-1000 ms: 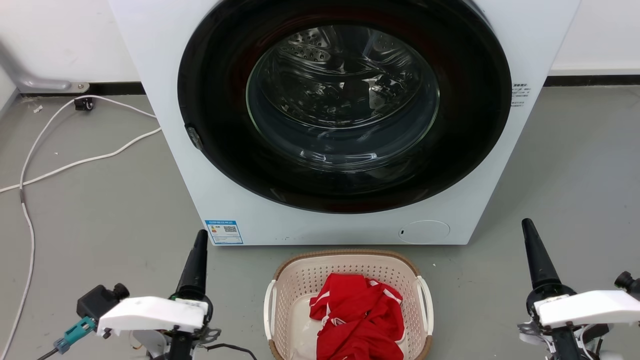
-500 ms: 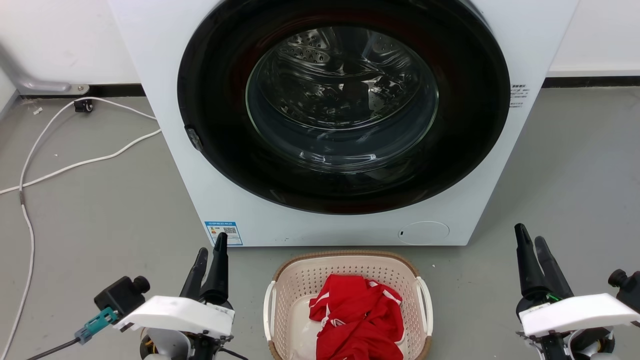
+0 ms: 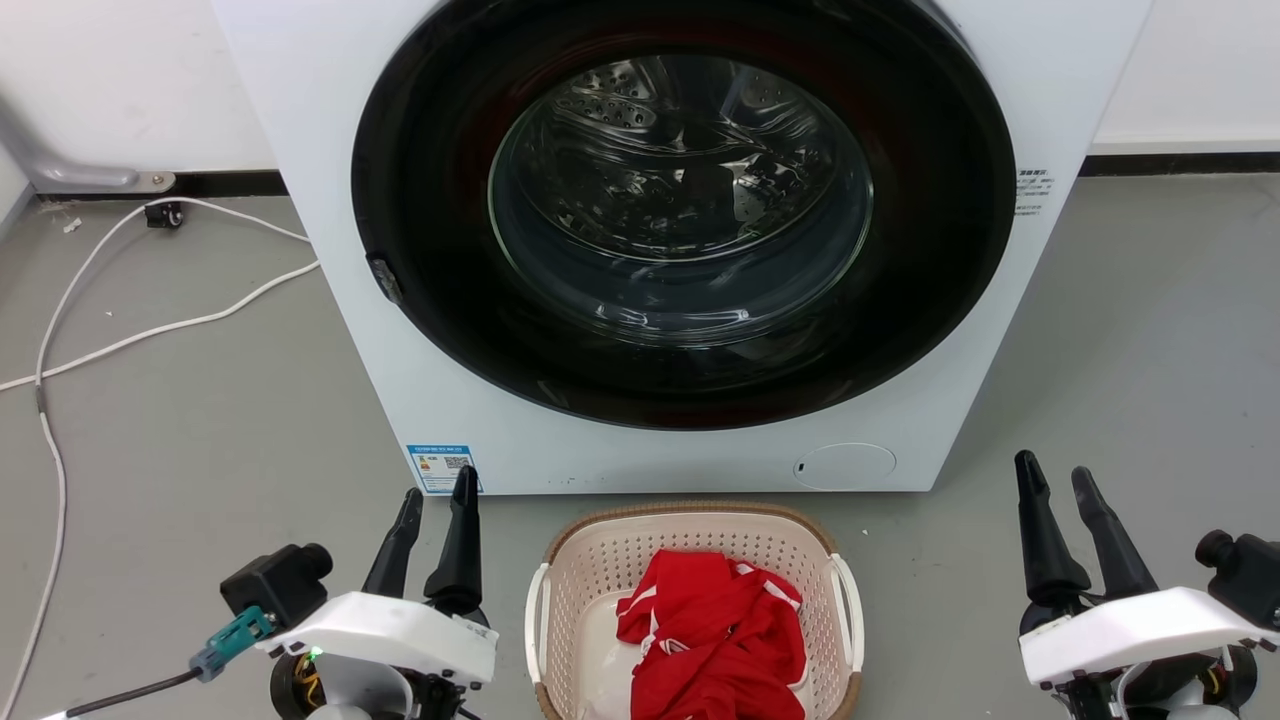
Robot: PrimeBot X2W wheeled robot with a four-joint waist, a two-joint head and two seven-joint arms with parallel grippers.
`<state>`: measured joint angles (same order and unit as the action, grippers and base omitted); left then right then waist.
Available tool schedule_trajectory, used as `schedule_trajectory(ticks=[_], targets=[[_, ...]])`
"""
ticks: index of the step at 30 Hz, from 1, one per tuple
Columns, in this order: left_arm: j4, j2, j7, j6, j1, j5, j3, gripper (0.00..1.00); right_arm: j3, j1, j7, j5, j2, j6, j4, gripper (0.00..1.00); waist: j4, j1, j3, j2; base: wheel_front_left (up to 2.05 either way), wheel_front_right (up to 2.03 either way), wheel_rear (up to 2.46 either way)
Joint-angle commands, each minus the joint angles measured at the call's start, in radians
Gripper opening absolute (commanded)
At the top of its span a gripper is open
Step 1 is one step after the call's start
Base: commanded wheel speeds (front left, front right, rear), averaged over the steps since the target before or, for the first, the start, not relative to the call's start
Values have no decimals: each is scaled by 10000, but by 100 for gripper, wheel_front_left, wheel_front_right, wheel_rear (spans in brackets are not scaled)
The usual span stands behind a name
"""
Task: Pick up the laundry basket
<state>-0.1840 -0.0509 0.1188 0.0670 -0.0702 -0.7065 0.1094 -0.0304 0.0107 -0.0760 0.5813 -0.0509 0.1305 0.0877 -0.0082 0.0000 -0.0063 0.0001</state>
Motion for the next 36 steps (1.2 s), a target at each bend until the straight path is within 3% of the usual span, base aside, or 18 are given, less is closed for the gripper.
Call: schedule_trajectory(ticks=[1, 17, 36], targets=[[85, -22, 100, -35, -108, 318, 52, 100, 18, 53, -68, -366, -16, 2, -174, 100, -5, 0, 1, -1, 0, 0, 0], [-182, -14, 514, -156, -128, 2228, 276, 100, 90, -146, -102, -2334, -10, 1, -317, 100, -37, 0, -30, -1, 0, 0, 0], [-646, -5, 936, -336, -226, 3934, 534, 100, 177, -407, -192, -3865, -2, 2, -390, 100, -74, 0, -103, -1, 0, 0, 0]])
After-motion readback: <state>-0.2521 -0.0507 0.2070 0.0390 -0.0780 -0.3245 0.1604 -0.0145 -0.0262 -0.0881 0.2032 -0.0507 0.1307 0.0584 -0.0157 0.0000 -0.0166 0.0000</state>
